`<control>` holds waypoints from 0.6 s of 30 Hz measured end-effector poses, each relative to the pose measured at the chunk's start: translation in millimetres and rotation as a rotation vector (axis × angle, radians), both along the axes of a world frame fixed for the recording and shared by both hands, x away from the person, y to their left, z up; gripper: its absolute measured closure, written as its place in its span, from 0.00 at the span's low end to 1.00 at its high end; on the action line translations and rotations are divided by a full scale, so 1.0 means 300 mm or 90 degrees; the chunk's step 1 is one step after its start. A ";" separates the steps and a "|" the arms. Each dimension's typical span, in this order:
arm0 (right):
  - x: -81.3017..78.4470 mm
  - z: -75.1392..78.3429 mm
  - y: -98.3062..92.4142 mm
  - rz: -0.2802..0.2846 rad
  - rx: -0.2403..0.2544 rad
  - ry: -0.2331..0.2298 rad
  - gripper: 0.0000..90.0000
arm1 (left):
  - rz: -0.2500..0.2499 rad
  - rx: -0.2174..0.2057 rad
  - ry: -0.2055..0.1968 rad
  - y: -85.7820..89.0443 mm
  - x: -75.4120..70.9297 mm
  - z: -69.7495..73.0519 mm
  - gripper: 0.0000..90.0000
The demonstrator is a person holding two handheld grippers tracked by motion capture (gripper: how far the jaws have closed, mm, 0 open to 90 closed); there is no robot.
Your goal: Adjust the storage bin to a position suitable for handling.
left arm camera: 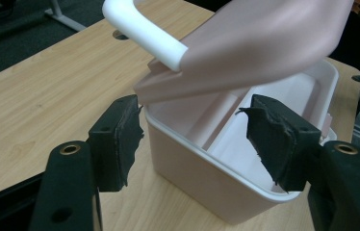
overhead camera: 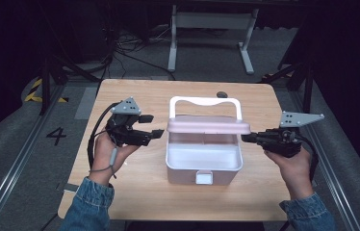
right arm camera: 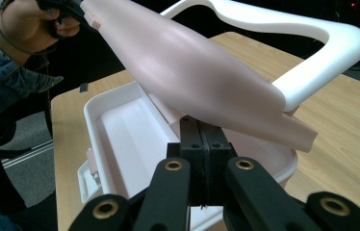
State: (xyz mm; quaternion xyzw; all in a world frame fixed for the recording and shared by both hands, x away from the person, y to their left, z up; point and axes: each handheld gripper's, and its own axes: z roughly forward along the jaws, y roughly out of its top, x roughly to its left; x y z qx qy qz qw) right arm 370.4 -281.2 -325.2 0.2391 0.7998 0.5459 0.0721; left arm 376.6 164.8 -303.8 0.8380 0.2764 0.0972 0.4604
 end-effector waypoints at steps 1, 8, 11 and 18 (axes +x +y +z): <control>0.000 0.002 0.000 -0.001 0.001 -0.002 1.00 | 0.002 -0.008 0.002 0.003 -0.002 -0.011 0.41; 0.013 0.020 0.005 -0.009 0.011 -0.016 1.00 | 0.007 -0.022 0.014 0.019 0.001 -0.058 0.37; 0.021 0.027 0.009 -0.012 0.017 -0.024 1.00 | 0.007 -0.034 0.011 0.019 -0.001 -0.065 0.36; 0.037 0.035 0.016 -0.019 0.028 -0.038 1.00 | 0.014 -0.019 0.018 -0.002 0.006 -0.093 0.35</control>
